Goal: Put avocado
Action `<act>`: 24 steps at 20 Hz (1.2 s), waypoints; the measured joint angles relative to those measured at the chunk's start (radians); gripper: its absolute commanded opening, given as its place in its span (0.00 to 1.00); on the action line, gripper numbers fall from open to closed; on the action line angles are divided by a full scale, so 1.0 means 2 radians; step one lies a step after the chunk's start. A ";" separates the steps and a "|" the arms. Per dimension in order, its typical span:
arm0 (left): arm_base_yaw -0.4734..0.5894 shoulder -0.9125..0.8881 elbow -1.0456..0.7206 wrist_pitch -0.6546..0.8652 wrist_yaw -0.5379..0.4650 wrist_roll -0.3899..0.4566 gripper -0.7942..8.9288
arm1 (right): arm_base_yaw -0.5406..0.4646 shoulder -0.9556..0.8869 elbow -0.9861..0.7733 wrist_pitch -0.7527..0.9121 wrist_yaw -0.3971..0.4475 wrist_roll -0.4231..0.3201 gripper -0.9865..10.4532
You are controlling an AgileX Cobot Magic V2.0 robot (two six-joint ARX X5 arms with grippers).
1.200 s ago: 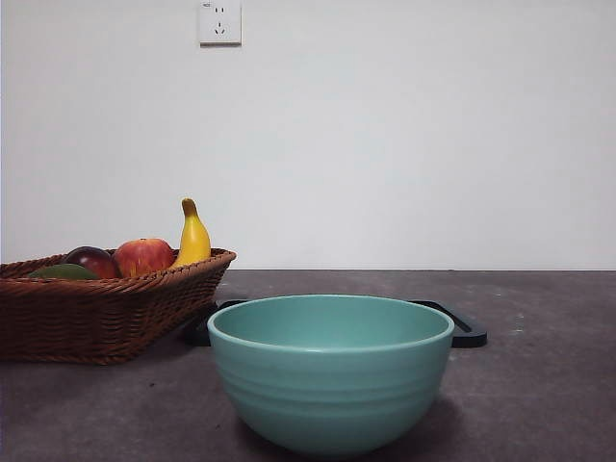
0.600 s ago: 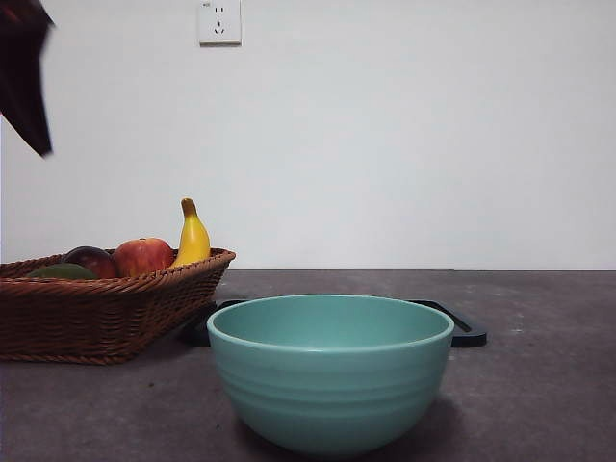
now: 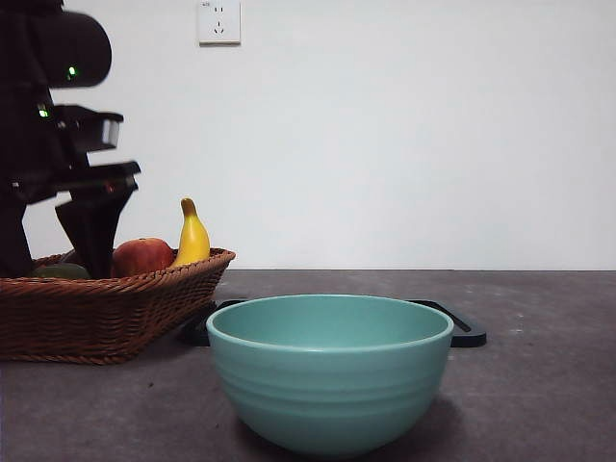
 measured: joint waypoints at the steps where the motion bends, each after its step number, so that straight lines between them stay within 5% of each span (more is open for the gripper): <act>1: 0.000 0.010 0.000 0.007 0.000 0.000 0.50 | 0.000 0.000 0.000 0.000 0.000 0.000 0.44; 7: 0.000 0.033 0.000 0.013 -0.002 0.000 0.42 | 0.000 0.000 0.000 0.000 0.000 0.000 0.44; 10: 0.000 0.037 0.000 0.010 -0.002 0.000 0.29 | 0.000 0.000 0.000 0.000 0.000 0.000 0.44; 16: -0.008 -0.028 0.022 -0.029 0.005 -0.001 0.29 | 0.000 0.000 0.000 0.002 0.000 0.000 0.44; 19: -0.059 -0.119 0.037 -0.051 0.095 -0.002 0.29 | 0.000 0.000 0.000 0.003 0.002 0.000 0.44; 24: -0.205 -0.140 0.037 -0.073 0.107 -0.003 0.29 | 0.000 0.000 0.000 0.003 0.002 0.000 0.44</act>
